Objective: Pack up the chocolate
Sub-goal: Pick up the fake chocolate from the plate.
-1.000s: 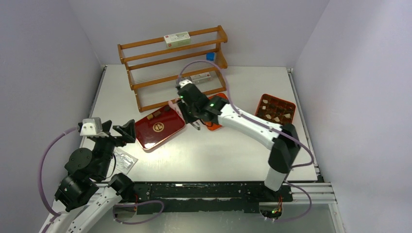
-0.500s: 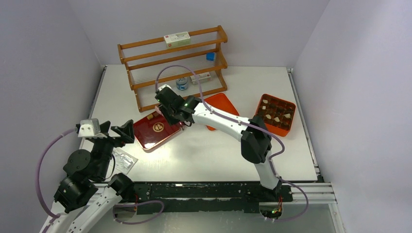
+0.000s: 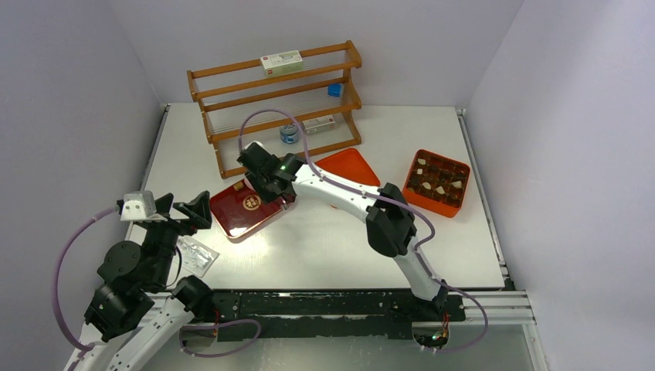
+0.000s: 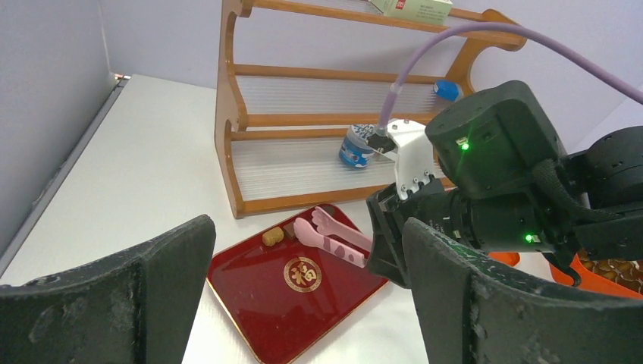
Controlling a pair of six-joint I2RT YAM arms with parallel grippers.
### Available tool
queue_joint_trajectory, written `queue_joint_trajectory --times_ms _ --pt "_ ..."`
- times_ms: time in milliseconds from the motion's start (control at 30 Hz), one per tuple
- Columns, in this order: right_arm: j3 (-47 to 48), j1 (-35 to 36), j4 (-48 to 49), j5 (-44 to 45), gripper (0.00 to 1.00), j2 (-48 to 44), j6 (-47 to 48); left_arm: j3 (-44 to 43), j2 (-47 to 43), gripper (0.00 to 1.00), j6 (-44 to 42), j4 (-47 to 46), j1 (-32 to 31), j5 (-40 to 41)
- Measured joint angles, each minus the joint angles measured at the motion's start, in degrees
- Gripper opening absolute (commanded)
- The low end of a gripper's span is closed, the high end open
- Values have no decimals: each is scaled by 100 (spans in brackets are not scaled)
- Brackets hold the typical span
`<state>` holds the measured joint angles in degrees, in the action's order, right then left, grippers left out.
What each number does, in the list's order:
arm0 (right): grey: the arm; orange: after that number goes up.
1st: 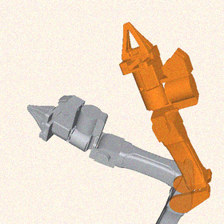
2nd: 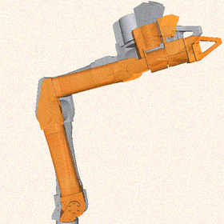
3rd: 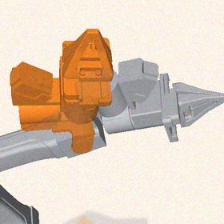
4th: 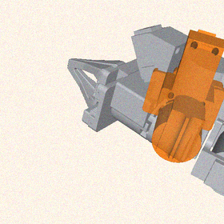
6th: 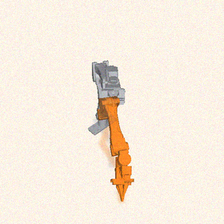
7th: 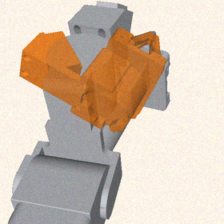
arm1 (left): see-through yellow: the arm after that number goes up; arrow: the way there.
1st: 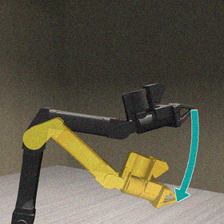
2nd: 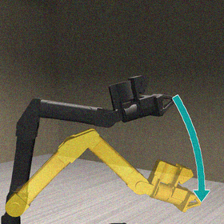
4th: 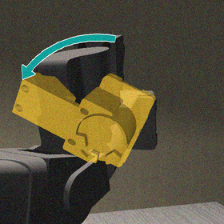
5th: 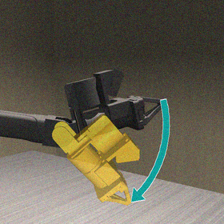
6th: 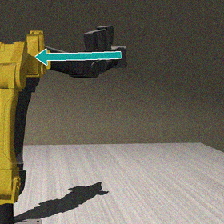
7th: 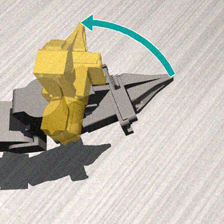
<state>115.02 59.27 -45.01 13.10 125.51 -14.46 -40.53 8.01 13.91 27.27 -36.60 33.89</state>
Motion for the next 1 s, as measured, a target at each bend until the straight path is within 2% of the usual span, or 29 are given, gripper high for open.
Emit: queue_joint_trajectory --times_ms 1000 --pt "525 22 -199 -26 41 492 37 0 0 98 0 0 0 2"
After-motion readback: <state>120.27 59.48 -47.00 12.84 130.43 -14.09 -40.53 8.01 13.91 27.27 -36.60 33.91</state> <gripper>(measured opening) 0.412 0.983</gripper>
